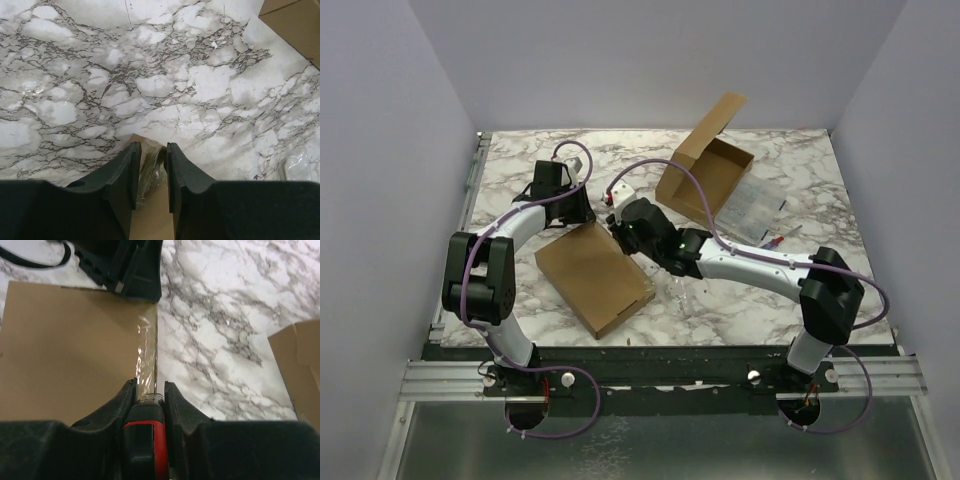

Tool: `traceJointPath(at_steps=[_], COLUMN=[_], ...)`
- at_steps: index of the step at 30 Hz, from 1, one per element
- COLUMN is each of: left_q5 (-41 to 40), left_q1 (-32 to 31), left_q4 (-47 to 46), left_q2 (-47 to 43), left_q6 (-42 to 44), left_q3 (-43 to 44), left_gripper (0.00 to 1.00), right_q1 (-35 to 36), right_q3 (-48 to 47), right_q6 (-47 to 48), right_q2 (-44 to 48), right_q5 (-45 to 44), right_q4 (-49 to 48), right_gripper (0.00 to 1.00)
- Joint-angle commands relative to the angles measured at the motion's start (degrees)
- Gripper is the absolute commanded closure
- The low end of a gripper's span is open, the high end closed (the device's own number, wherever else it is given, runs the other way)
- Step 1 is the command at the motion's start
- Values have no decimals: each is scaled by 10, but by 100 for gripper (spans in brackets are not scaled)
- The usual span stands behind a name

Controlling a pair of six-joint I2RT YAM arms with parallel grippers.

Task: Unpack the express box
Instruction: Cut the express box at the center of the board.

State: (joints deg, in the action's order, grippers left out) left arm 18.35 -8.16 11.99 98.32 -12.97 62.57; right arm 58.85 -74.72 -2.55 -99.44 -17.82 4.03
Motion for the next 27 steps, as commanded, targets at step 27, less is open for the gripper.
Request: traceJointPath(at_steps=[27], left_q5=[-115], left_q1=[13], left_q4=[-2], left_q2=[8], left_q6=[11], left_q3=[-37], left_gripper=[69], right_q1=[128], right_q3=[111], right_q6=[-254], right_q2=[144], right_q5=[-122], right_q4=[225], right_gripper=[100])
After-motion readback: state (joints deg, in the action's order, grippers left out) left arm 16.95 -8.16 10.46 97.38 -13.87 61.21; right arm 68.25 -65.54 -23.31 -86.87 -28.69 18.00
